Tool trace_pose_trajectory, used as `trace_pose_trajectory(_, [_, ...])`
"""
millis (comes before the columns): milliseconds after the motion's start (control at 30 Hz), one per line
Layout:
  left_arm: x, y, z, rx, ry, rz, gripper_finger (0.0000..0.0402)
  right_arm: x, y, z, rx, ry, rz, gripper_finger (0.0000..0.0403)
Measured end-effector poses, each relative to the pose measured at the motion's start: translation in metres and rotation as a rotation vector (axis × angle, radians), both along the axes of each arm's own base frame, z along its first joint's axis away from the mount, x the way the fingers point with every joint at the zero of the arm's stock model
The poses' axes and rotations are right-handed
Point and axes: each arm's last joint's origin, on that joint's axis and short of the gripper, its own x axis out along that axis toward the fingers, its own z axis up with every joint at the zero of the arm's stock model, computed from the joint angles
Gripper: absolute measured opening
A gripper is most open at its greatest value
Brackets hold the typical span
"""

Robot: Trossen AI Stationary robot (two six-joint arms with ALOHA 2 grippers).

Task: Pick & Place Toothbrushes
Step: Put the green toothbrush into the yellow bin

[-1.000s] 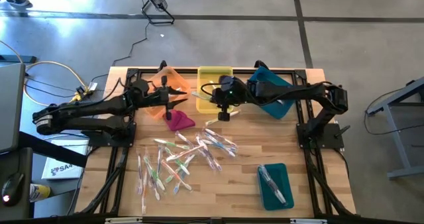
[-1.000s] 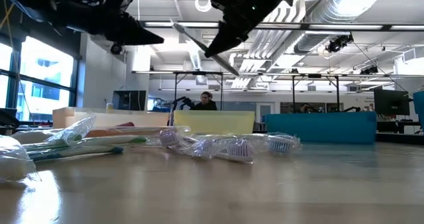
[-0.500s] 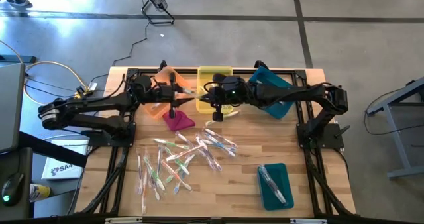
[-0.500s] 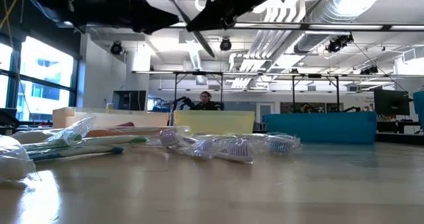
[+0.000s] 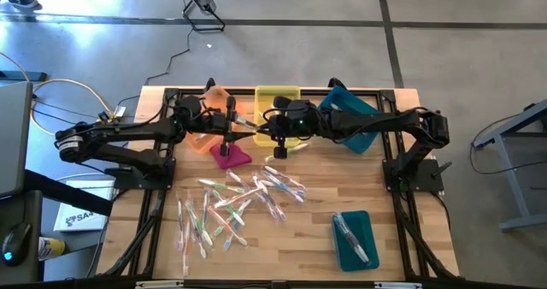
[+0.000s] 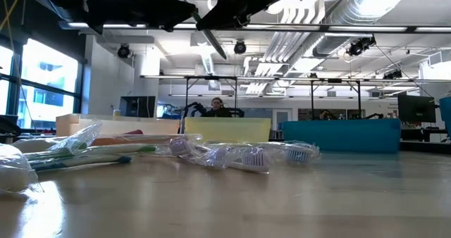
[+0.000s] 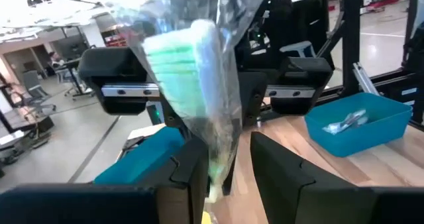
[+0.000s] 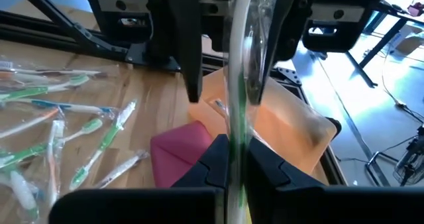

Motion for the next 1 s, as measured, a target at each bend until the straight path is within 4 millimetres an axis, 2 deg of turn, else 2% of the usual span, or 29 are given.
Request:
trace_pose_trajectory(133, [0.0002, 0.0001, 0.0001, 0.000, -0.003, 0.002, 0.0089, -0.0001, -0.0004, -0.0004, -0.003, 0.004, -0.009, 0.0015])
trace_pose_trajectory(400, [0.0000, 0.0008, 0.0002, -0.003, -0.003, 0.012, 0.0014, -0.0006, -0.0003, -0.0016, -0.004, 0.017, -0.016, 0.0015])
trace_pose_trajectory(567, [0.0000, 0.0008, 0.0001, -0.003, -0.002, 0.011, 0.0019, -0.0006, -0.0003, -0.0017, -0.004, 0.018, -0.017, 0.0018])
trace_pose_trajectory(833, [0.0000, 0.0006, -0.0005, -0.003, 0.004, 0.007, 0.0010, -0.0009, -0.0006, -0.0022, -0.005, 0.025, -0.023, 0.0069])
trace_pose_trajectory(1000, [-0.0003, 0.0004, -0.0003, -0.002, 0.003, 0.002, 0.0010, -0.0049, 0.0000, 0.0033, 0.028, 0.014, -0.037, 0.0118])
